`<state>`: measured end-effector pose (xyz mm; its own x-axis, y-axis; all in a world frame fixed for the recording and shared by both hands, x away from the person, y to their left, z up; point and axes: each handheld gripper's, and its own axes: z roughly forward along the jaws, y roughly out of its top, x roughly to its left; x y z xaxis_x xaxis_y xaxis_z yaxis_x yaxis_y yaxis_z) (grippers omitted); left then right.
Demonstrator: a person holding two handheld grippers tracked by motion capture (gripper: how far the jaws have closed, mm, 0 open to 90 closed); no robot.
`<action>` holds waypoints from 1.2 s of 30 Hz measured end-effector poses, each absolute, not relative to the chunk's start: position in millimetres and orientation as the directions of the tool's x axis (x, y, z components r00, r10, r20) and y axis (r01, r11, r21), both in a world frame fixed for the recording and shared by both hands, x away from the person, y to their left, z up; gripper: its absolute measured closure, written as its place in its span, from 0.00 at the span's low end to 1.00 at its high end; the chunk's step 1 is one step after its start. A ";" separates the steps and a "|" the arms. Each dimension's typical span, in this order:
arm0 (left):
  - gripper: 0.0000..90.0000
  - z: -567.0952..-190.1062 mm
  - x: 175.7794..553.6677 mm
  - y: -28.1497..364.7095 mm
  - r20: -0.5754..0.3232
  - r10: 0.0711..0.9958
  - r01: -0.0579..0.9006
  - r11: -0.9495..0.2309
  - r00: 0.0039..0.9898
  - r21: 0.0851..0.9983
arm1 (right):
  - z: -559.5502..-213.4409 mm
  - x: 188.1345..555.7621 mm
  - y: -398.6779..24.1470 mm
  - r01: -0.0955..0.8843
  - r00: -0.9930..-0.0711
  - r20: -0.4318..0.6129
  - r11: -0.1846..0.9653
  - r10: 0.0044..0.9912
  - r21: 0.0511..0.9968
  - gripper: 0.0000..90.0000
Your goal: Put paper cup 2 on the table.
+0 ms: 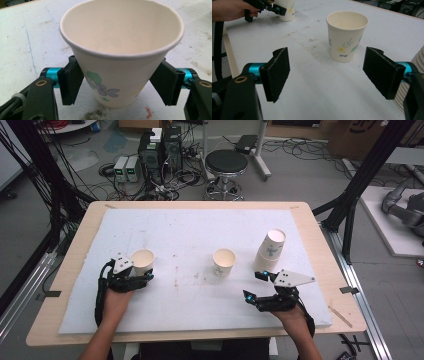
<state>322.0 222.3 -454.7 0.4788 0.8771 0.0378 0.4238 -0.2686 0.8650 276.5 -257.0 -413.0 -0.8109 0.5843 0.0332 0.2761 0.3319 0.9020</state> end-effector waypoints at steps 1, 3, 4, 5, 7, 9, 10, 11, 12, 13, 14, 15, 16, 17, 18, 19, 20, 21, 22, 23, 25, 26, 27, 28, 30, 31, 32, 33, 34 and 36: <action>0.33 -455.1 321.1 222.9 0.038 0.877 0.428 -0.271 0.479 0.862 | -413.5 276.2 -256.9 0.279 -0.812 0.036 0.333 0.583 0.901 0.25; 0.32 -456.2 318.4 224.3 0.026 0.878 0.431 -0.260 0.478 0.864 | -413.8 275.8 -256.7 0.280 -0.813 0.039 0.332 0.580 0.901 0.25; 0.31 -455.7 316.3 224.5 0.028 0.883 0.423 -0.252 0.469 0.870 | -413.8 276.0 -256.7 0.279 -0.814 0.039 0.330 0.580 0.902 0.25; 0.27 -455.4 315.1 225.9 0.020 0.883 0.421 -0.243 0.469 0.874 | -413.7 276.5 -256.3 0.282 -0.814 0.047 0.323 0.579 0.903 0.25; 0.21 -455.6 312.8 227.4 -0.002 0.884 0.422 -0.221 0.467 0.879 | -413.4 278.1 -255.5 0.279 -0.816 0.047 0.321 0.576 0.905 0.25; 0.19 -455.2 309.3 230.1 -0.015 0.881 0.418 -0.210 0.473 0.884 | -413.9 279.0 -254.2 0.278 -0.820 0.047 0.326 0.570 0.904 0.25; 0.19 -455.2 307.0 231.6 -0.025 0.882 0.416 -0.197 0.470 0.888 | -414.5 279.0 -253.8 0.280 -0.822 0.050 0.326 0.568 0.903 0.25; 0.19 -454.9 304.2 232.8 -0.030 0.886 0.413 -0.186 0.463 0.891 | -415.2 278.6 -253.6 0.286 -0.823 0.055 0.328 0.565 0.900 0.25; 0.19 -454.0 301.4 234.1 -0.029 0.889 0.409 -0.181 0.457 0.894 | -415.9 279.0 -253.4 0.282 -0.828 0.055 0.330 0.558 0.901 0.25; 0.19 -452.1 297.9 236.7 -0.037 0.891 0.402 -0.167 0.453 0.900 | -416.4 279.0 -253.6 0.286 -0.830 0.060 0.331 0.555 0.899 0.25; 0.19 -450.6 295.8 238.7 -0.041 0.892 0.396 -0.158 0.449 0.905 | -417.1 279.3 -254.0 0.285 -0.829 0.059 0.329 0.556 0.900 0.25; 0.19 -448.5 293.4 241.9 -0.055 0.892 0.387 -0.139 0.449 0.912 | -416.9 278.9 -254.0 0.291 -0.826 0.066 0.323 0.560 0.900 0.25; 0.19 -446.6 291.5 245.9 -0.064 0.893 0.375 -0.122 0.446 0.919 | -416.6 278.6 -254.3 0.291 -0.826 0.067 0.322 0.559 0.901 0.25; 0.19 -444.8 289.4 250.0 -0.081 0.892 0.365 -0.098 0.445 0.926 | -416.2 278.0 -254.6 0.291 -0.828 0.069 0.321 0.556 0.901 0.25; 0.19 -443.3 287.0 253.5 -0.096 0.890 0.353 -0.076 0.446 0.933 | -415.6 277.5 -255.1 0.286 -0.827 0.063 0.320 0.559 0.903 0.25; 0.19 -442.0 284.5 256.8 -0.104 0.886 0.336 -0.060 0.451 0.940 | -414.9 276.5 -255.5 0.284 -0.824 0.060 0.319 0.563 0.904 0.25; 0.19 -440.7 281.8 259.3 -0.114 0.884 0.322 -0.044 0.454 0.946 | -414.3 275.5 -255.8 0.284 -0.823 0.062 0.315 0.565 0.906 0.25; 0.19 -439.4 279.2 261.1 -0.119 0.880 0.306 -0.032 0.461 0.951 | -413.6 274.5 -256.8 0.282 -0.820 0.057 0.315 0.569 0.906 0.25; 0.19 -438.0 277.0 262.8 -0.122 0.873 0.292 -0.024 0.472 0.956 | -412.9 273.6 -257.9 0.279 -0.816 0.053 0.312 0.576 0.908 0.25; 0.19 -436.2 274.8 264.2 -0.126 0.865 0.274 -0.014 0.485 0.962 | -412.5 272.5 -259.3 0.280 -0.809 0.050 0.308 0.586 0.909 0.25; 0.19 -433.3 272.5 265.7 -0.124 0.855 0.245 -0.004 0.504 0.969 | -411.8 270.9 -263.4 0.285 -0.792 0.052 0.294 0.608 0.912 0.25; 0.19 -431.3 271.8 266.3 -0.122 0.847 0.228 0.001 0.518 0.974 | -411.7 270.6 -265.7 0.280 -0.782 0.044 0.287 0.622 0.916 0.25; 0.19 -429.4 271.3 266.4 -0.116 0.840 0.212 0.001 0.530 0.977 | -411.6 269.9 -267.8 0.283 -0.772 0.042 0.283 0.634 0.916 0.25; 0.19 -427.6 270.7 266.3 -0.107 0.836 0.201 -0.005 0.539 0.980 | -411.4 269.2 -269.5 0.285 -0.765 0.041 0.281 0.643 0.916 0.25; 0.18 -425.5 269.3 264.8 -0.101 0.825 0.181 -0.001 0.556 0.984 | -411.4 268.4 -272.6 0.285 -0.749 0.031 0.280 0.662 0.917 0.25; 0.18 -424.7 268.2 264.2 -0.098 0.822 0.177 -0.004 0.561 0.984 | -411.4 268.4 -273.9 0.283 -0.744 0.027 0.279 0.668 0.918 0.25; 0.18 -424.2 267.2 263.5 -0.105 0.815 0.172 0.007 0.569 0.985 | -411.3 267.8 -274.7 0.288 -0.737 0.028 0.276 0.675 0.917 0.25; 0.18 -423.7 266.3 263.4 -0.103 0.808 0.167 0.005 0.580 0.986 | -411.2 267.4 -275.9 0.285 -0.733 0.022 0.277 0.680 0.917 0.25; 0.19 -423.3 265.4 263.0 -0.096 0.807 0.162 0.000 0.583 0.987 | -410.9 266.7 -276.4 0.286 -0.727 0.022 0.273 0.686 0.918 0.25; 0.19 -423.4 264.7 261.8 -0.096 0.805 0.158 0.003 0.586 0.987 | -410.4 265.8 -277.0 0.281 -0.718 0.010 0.277 0.696 0.919 0.25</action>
